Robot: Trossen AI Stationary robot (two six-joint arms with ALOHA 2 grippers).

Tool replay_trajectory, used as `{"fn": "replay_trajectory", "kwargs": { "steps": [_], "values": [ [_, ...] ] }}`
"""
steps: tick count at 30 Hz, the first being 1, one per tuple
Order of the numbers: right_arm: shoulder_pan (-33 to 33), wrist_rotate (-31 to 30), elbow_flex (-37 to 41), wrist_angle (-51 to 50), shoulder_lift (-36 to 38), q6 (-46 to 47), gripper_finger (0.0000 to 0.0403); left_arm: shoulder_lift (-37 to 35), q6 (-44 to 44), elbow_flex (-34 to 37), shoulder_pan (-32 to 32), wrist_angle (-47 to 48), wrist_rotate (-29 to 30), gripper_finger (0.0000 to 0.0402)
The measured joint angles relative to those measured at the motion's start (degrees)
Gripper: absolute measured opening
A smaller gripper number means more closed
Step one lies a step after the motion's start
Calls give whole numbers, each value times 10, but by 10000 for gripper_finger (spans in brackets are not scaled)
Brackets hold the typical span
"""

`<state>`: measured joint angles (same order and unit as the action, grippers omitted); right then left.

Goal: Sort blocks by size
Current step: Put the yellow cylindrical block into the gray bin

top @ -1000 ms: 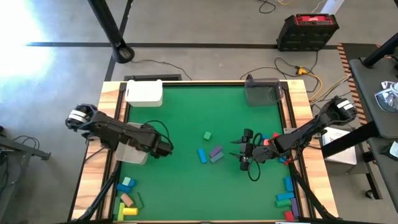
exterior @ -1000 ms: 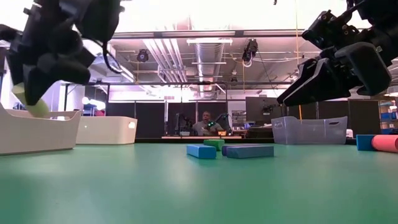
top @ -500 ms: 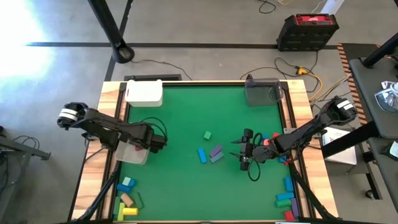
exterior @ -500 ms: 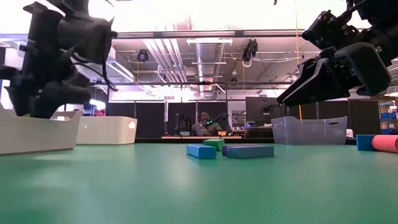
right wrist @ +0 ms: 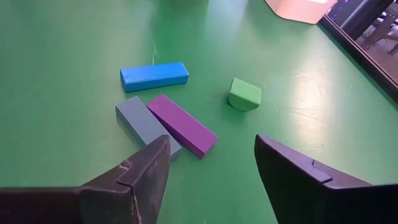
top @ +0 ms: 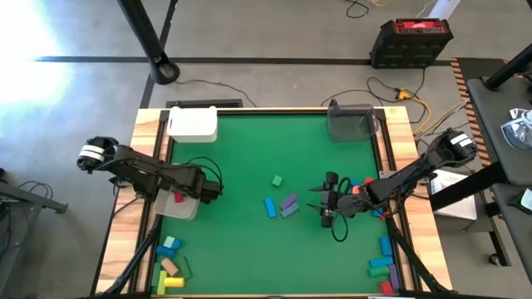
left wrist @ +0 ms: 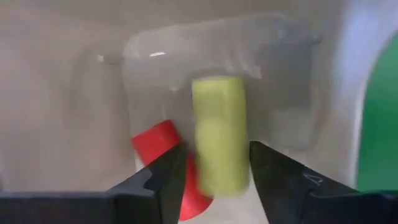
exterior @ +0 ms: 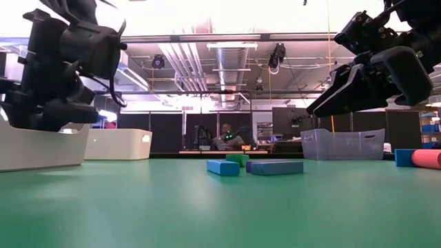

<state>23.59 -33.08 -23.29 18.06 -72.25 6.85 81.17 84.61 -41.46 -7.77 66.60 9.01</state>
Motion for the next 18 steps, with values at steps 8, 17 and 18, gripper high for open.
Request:
{"fn": "replay_trajectory", "kwargs": {
  "steps": [8,17,18],
  "values": [
    [0,0,-1,0,0,-1,240,0,-31,-132,-11,145,7,214],
    [1,0,-4,-3,0,2,241,15,-8,-328,-173,146,-25,217],
    [1,0,-4,-3,0,6,239,22,6,-336,-198,146,-28,217]
  ]
}}
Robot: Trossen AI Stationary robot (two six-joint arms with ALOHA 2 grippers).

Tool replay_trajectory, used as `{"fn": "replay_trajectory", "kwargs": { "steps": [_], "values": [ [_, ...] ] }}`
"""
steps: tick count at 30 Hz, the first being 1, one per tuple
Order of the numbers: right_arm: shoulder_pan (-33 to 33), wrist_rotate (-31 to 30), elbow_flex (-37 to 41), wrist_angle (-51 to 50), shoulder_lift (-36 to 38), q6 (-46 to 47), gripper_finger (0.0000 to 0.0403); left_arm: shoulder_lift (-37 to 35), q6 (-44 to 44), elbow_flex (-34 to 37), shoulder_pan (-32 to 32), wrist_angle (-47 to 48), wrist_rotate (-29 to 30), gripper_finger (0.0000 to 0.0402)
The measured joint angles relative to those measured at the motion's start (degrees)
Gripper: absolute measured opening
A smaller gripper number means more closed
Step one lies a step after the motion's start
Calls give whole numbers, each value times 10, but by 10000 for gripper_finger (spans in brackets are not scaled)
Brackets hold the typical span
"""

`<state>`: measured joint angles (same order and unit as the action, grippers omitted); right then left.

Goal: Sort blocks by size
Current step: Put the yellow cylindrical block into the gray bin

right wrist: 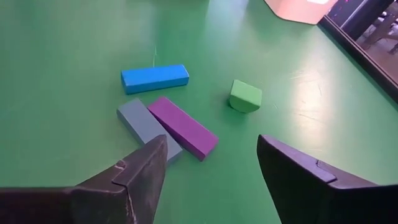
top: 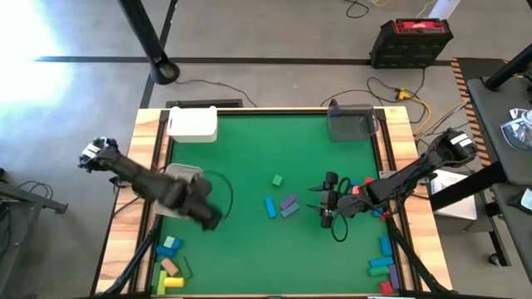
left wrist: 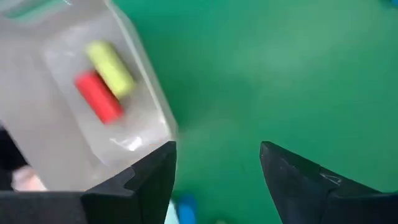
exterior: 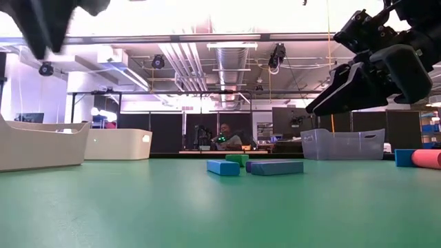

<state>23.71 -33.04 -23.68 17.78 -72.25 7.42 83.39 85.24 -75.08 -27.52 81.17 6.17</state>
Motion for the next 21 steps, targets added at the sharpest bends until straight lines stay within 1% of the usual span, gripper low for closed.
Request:
{"fn": "replay_trajectory", "kwargs": {
  "steps": [5,9,12,16,19,21],
  "values": [
    [3,5,0,0,0,5,234,49,49,-6,-116,-15,-29,217],
    [6,5,0,5,0,5,234,89,53,18,-176,-66,-62,217],
    [7,5,0,7,0,13,239,119,58,33,-192,-103,-89,217],
    [7,6,-1,7,0,26,248,147,56,47,-195,-177,-160,208],
    [10,7,-1,7,0,27,252,167,56,40,-196,-206,-208,196],
    [15,7,-1,7,0,27,254,180,59,21,-203,-207,-217,186]
  ]
}}
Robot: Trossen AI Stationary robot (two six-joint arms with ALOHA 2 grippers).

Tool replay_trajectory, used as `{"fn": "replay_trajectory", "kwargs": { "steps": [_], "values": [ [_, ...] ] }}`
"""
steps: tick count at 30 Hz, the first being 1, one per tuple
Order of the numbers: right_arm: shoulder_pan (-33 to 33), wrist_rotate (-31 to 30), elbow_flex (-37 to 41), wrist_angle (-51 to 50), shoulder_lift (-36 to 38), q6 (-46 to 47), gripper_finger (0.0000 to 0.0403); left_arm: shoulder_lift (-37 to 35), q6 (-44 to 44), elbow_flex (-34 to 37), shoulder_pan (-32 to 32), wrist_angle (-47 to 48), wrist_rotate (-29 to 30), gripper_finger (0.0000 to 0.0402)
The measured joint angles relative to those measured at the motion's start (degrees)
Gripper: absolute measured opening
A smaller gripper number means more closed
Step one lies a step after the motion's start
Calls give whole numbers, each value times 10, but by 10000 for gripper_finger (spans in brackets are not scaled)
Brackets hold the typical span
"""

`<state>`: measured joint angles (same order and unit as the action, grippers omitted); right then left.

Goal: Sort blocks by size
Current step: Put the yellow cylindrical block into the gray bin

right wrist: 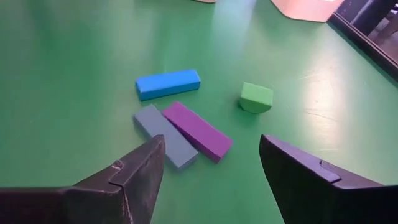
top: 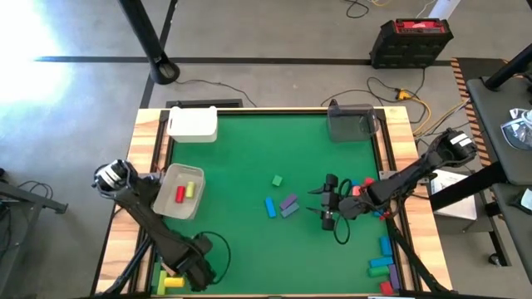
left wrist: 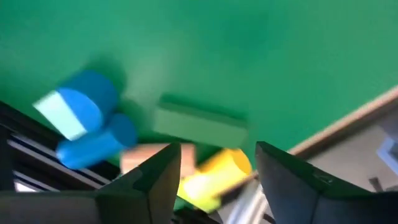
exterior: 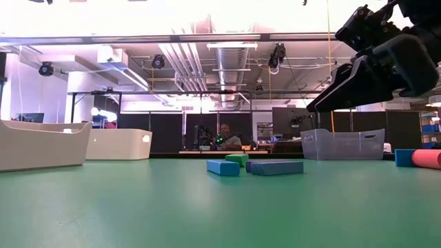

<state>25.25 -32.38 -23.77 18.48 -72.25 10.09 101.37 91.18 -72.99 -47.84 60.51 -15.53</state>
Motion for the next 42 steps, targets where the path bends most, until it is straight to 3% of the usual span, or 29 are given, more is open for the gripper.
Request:
{"fn": "replay_trajectory", "kwargs": {
  "steps": [5,17,21,24,34,42],
  "values": [
    [16,0,0,0,0,0,259,40,-17,-40,-39,-6,29,161],
    [23,-1,-1,7,0,4,250,159,-151,-134,-124,9,11,135],
    [23,-2,-4,17,0,3,252,182,-166,-153,-129,65,41,134],
    [23,-2,-6,17,0,1,259,192,-182,-154,-131,58,61,134],
    [23,0,-7,15,0,-2,272,209,-202,-151,-131,60,53,133],
    [23,13,-6,15,0,-2,256,208,-198,-155,-131,62,54,109]
  ]
}}
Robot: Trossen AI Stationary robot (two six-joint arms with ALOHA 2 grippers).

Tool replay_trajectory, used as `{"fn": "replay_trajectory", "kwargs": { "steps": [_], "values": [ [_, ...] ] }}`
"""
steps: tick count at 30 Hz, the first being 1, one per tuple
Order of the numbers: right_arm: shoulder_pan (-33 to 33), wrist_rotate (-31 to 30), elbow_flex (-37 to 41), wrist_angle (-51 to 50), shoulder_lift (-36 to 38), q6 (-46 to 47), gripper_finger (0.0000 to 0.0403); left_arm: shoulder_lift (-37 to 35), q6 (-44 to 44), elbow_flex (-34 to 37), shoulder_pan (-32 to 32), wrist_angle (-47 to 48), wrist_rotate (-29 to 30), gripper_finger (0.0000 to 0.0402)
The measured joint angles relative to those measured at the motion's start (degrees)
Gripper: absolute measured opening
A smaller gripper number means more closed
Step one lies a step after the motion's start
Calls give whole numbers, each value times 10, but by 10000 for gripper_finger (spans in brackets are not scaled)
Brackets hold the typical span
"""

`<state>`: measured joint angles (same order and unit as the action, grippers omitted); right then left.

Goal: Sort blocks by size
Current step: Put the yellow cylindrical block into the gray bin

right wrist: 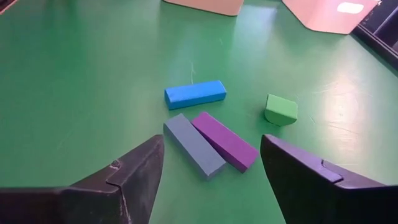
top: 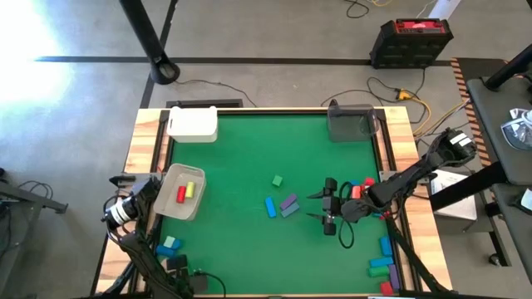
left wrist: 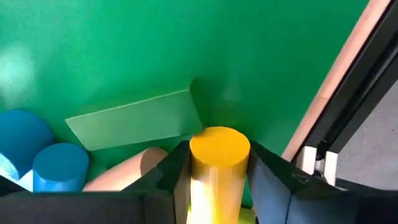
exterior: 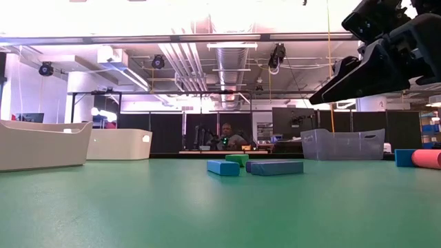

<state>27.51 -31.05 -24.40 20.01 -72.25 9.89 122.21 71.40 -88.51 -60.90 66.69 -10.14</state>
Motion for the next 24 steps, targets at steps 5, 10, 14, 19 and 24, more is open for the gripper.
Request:
{"fn": "replay_trajectory", "kwargs": {
  "steps": [5,10,14,19,24],
  "values": [
    [0,0,-1,0,0,2,249,0,4,-56,13,75,15,109],
    [0,1,-2,0,0,8,248,-7,-11,-158,28,219,137,109],
    [0,1,-2,6,0,7,254,-34,-1,-185,51,232,344,109],
    [0,3,-2,13,0,7,260,-80,45,-107,121,232,405,109],
    [0,29,-2,14,0,7,254,-151,100,35,231,234,380,109]
  ]
}}
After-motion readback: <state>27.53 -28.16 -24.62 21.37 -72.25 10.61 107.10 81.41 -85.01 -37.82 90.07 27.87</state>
